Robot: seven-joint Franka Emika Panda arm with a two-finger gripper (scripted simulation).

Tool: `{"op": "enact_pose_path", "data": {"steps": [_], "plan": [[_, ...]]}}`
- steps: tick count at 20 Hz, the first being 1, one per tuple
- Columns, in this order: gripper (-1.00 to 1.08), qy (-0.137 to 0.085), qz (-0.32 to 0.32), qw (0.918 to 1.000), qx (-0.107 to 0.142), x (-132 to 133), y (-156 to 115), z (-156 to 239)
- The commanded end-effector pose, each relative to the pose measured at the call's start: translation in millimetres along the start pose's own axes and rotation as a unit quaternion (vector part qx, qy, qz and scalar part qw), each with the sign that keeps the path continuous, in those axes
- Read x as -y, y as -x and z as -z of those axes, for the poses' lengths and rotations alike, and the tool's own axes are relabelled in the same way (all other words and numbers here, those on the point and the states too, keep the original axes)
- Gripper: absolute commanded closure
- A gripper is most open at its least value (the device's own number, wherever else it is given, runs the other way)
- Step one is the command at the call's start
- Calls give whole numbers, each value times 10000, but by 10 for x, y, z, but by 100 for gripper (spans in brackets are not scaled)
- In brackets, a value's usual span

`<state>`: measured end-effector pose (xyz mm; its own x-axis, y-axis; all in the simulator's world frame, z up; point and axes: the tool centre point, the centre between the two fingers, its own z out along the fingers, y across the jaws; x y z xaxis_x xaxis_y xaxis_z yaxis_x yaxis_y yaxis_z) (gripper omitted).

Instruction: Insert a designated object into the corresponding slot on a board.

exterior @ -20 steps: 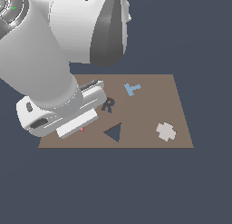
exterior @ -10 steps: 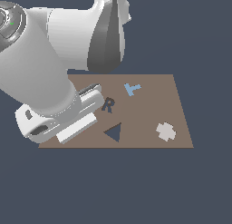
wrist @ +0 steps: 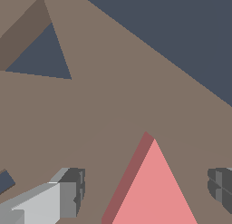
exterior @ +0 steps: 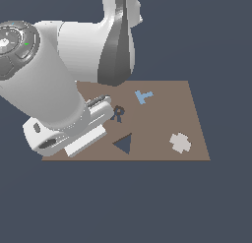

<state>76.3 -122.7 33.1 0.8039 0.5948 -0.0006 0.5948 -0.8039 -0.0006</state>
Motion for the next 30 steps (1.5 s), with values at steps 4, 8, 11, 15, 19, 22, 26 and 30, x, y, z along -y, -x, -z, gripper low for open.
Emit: {"op": "enact_pose_path", "data": {"steps": [4,8,11,15,19,22,26,30], "plan": [[108,3,2,10000,-3,0,-3,-31],[108,3,2,10000,-3,0,-3,-31],[108,3,2,10000,-3,0,-3,-31],[108,3,2,10000,-3,-2,-5,13],[108,0,18,10000,0,0,-5,-1],[108,0,101,9999,0,-2,-17,0],[108,1,324,9995,0,-8,-50,2],[108,2,675,9977,0,-13,-102,5]]}}
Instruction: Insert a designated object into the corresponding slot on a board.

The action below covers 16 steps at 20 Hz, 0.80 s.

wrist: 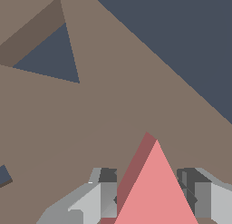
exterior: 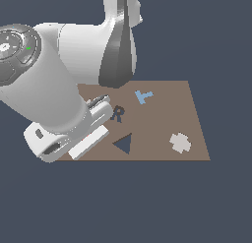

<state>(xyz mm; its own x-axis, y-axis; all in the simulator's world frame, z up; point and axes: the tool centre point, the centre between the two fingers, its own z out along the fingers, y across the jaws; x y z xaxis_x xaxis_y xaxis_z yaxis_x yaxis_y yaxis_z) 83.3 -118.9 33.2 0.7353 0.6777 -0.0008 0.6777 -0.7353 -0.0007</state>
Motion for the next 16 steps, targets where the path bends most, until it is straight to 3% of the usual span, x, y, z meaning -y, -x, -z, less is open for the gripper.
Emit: {"op": "enact_pose_path", "data": {"steps": [1,9,13,16], "plan": [[108,2,245,9997,-1,-7,-37,5],[108,5,1394,9902,-1,-13,-209,15],[108,7,2154,9765,-1,6,-324,21],[108,8,2788,9604,-1,36,-419,27]]}}
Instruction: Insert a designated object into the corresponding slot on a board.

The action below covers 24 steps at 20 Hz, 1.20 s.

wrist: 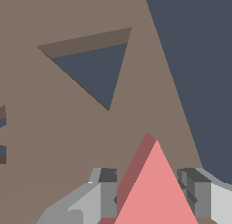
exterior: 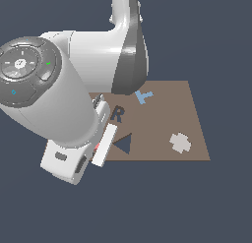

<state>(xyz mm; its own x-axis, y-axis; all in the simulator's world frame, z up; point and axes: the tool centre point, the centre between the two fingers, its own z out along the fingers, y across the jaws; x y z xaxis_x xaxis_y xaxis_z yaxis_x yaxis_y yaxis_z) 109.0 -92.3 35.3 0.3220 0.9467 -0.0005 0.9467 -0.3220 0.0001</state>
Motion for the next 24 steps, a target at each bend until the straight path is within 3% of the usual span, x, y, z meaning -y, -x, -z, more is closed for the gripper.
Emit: {"op": "enact_pose_path", "data": {"steps": [1,6,10,14,24], "plan": [[108,3,555,9985,0,-14,-85,7],[108,5,1659,9861,0,-7,-255,16],[108,6,2538,9673,0,28,-390,23],[108,8,3405,9402,0,88,-518,30],[108,8,5087,8610,0,284,-733,43]]}}
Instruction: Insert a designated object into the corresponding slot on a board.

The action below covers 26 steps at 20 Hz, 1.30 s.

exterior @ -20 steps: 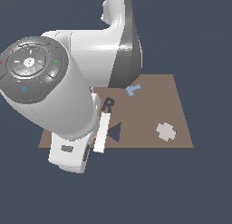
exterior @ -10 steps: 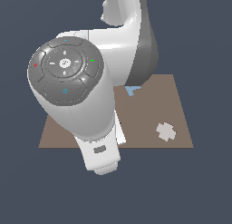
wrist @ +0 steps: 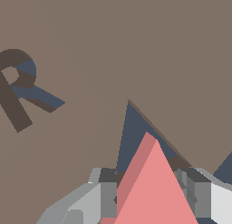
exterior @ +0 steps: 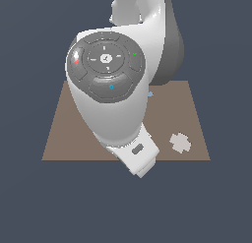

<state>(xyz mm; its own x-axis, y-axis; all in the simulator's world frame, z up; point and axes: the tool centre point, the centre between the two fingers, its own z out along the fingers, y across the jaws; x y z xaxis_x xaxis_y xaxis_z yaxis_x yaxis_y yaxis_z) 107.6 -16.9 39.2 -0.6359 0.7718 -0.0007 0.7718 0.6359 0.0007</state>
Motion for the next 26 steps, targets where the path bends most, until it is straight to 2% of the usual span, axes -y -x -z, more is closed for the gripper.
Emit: {"op": "enact_pose_path", "data": {"steps": [1,11,24,25,26], "plan": [[108,1,392,9992,2,-6,-58,5],[108,0,1324,9912,1,6,-205,10],[108,-1,1475,9891,-2,17,-227,-90],[-92,-1,1475,9891,-2,17,-227,-90],[-92,-1,1475,9891,-2,17,-227,-90]]}}
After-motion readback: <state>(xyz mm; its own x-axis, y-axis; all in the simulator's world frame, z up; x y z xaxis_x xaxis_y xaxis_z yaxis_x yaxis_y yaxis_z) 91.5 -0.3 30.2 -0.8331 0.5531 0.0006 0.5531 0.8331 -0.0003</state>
